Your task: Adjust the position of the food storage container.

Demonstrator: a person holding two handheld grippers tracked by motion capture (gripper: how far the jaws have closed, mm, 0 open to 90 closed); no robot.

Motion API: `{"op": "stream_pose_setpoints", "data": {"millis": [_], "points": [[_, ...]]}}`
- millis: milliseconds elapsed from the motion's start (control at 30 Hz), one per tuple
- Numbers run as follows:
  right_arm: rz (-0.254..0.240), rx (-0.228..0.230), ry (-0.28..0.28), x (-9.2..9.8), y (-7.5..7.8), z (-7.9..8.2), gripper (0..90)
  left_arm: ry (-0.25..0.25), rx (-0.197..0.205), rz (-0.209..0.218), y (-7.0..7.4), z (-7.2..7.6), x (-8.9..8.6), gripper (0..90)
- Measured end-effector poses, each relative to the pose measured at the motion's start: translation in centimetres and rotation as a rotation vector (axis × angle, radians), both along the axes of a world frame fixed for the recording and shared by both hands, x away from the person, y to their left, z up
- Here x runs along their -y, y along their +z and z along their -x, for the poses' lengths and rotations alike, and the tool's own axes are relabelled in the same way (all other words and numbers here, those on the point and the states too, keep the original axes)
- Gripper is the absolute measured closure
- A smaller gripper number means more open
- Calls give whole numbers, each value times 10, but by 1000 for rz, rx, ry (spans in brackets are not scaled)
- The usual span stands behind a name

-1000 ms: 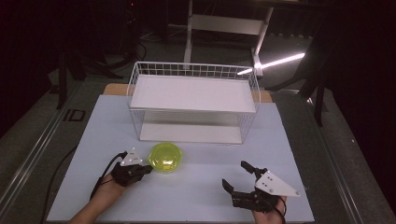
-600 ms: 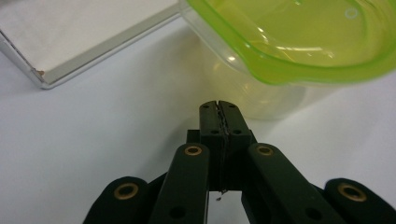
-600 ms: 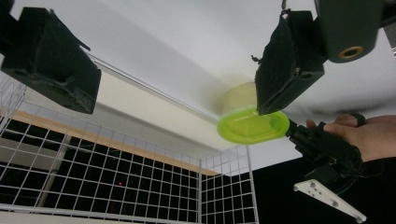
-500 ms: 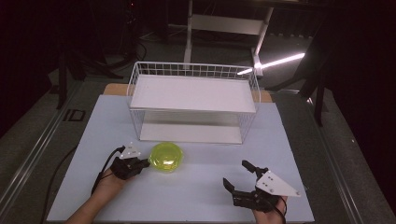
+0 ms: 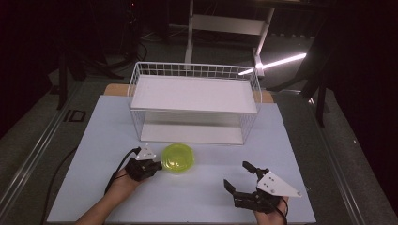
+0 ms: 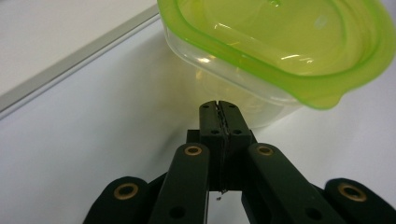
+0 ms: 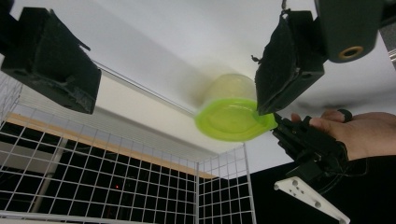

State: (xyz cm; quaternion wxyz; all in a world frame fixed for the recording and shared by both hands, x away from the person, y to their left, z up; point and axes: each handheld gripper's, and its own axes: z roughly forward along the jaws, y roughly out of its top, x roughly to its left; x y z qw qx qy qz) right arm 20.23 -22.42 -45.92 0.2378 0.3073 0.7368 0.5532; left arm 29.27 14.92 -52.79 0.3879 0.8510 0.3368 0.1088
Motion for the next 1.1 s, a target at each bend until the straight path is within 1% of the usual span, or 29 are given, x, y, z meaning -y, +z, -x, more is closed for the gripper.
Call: {"op": "stream_pose_setpoints", "data": {"millis": [67, 167, 200, 300, 367, 433, 567, 667, 700, 767, 833, 867, 967, 1033, 1067, 1100], "points": [[0, 0, 4, 0, 0, 0, 143, -6, 4, 0, 1, -3, 8, 900], [1, -2, 5, 1, 0, 1, 143, -3, -5, -5, -1, -8, 15, 900], [0, -2, 6, 1, 0, 1, 143, -2, -4, -12, -1, -10, 17, 900], [2, -2, 10, 1, 0, 2, 143, 14, -13, 0, -3, -15, 22, 900], [3, -4, 11, 1, 0, 2, 143, 15, -21, 9, -3, -19, 24, 900], [0, -6, 12, 2, 0, 1, 143, 15, -19, 3, -4, -21, 28, 900], [0, -6, 13, 2, 0, 2, 143, -3, -28, -2, -6, -25, 38, 900], [-2, -8, 13, 2, 0, 2, 143, -10, -38, 14, -8, -25, 45, 900], [-1, -8, 12, 3, 0, 2, 143, -16, -32, 14, -8, -25, 47, 900], [-1, -10, 12, 3, 0, 2, 143, -32, -38, 20, -8, -25, 51, 900], [1, -11, 12, 2, -1, 2, 143, -40, -31, 10, -8, -24, 54, 900], [2, -12, 13, 2, -1, 2, 143, -41, -36, 14, -9, -24, 55, 900], [3, -12, 14, 2, -1, 1, 143, -40, -30, 14, -7, -25, 54, 900], [4, -11, 15, 2, -1, 1, 143, -48, -26, 34, -5, -24, 50, 900], [3, -12, 13, 2, -1, 1, 143, -53, -15, 38, -3, -23, 47, 900], [5, -12, 14, 2, -1, 1, 143, -59, -13, 56, -2, -22, 43, 899]]}}
